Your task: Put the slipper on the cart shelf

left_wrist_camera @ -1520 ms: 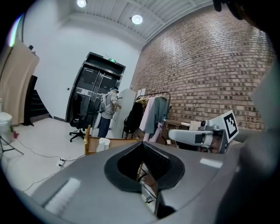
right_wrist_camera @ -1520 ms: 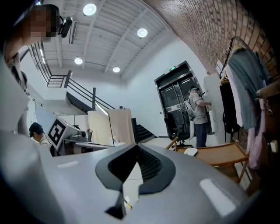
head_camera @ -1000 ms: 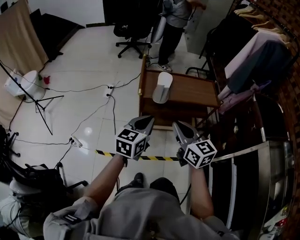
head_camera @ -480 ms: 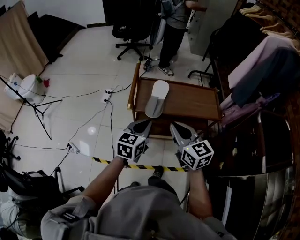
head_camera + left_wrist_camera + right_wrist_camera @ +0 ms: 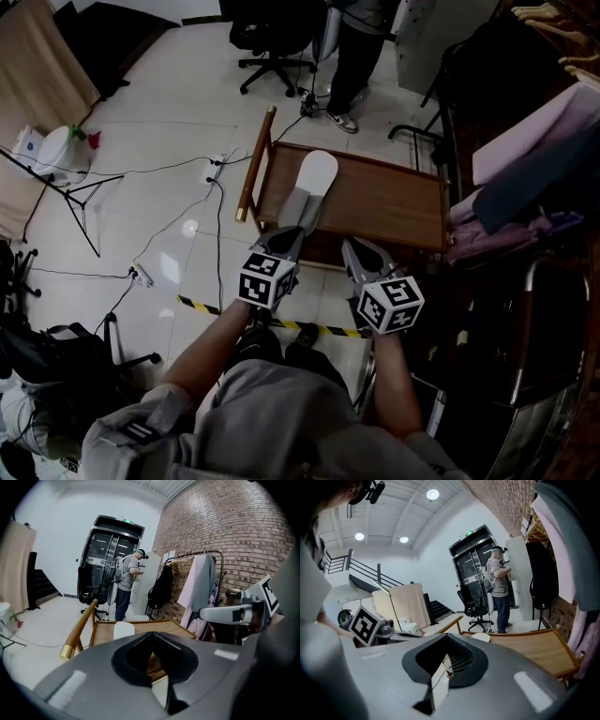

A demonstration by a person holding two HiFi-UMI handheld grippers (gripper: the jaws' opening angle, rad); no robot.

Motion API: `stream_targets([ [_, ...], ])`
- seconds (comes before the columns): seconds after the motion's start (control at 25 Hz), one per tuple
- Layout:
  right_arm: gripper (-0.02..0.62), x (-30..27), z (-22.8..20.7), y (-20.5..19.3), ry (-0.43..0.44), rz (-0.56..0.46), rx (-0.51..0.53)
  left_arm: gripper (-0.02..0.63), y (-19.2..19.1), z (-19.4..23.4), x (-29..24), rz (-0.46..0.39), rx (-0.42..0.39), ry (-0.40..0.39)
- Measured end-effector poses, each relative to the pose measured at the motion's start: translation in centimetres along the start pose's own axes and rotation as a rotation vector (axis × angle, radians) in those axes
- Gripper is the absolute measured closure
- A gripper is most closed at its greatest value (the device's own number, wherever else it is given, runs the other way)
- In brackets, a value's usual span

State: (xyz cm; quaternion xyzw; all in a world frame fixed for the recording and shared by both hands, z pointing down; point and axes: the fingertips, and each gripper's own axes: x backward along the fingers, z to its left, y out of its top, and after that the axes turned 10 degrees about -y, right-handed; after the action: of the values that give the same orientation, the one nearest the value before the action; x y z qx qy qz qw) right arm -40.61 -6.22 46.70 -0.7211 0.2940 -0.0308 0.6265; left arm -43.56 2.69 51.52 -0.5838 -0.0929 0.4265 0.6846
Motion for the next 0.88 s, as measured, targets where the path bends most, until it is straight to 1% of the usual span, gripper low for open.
stream_targets([
  [0.12, 0.597, -1.5, -0.6, -0.3, -0.004, 0.013, -0.013, 0.595, -0.1, 2.2, -1.7, 0.028, -0.006, 0.03],
  [0.36, 0.597, -4.5, -2.8, -0.6, -0.077, 0.034, -0.047, 0.578, -0.8, 6.0, -6.7, 0.08, -0.034, 0.032],
  [0.52, 0.597, -5.3, -4.2, -1.0, -0.132, 0.054, -0.064, 0.516, -3.4, 9.0, -10.5, 0.155, -0.041, 0.064],
  [0.6, 0.597, -5.6, -4.7, -1.3, -0.143, 0.063, -0.07, 0.475, -4.7, 10.4, -12.3, 0.19, -0.042, 0.075],
  [0.68, 0.597, -5.8, -4.9, -1.6, -0.148, 0.075, -0.077, 0.454, -5.6, 11.7, -13.9, 0.224, -0.041, 0.078],
  [0.88, 0.597, -5.2, -5.8, -2.6, -0.205, 0.1, -0.117, 0.442, -7.7, 13.9, -16.4, 0.315, -0.017, 0.096],
])
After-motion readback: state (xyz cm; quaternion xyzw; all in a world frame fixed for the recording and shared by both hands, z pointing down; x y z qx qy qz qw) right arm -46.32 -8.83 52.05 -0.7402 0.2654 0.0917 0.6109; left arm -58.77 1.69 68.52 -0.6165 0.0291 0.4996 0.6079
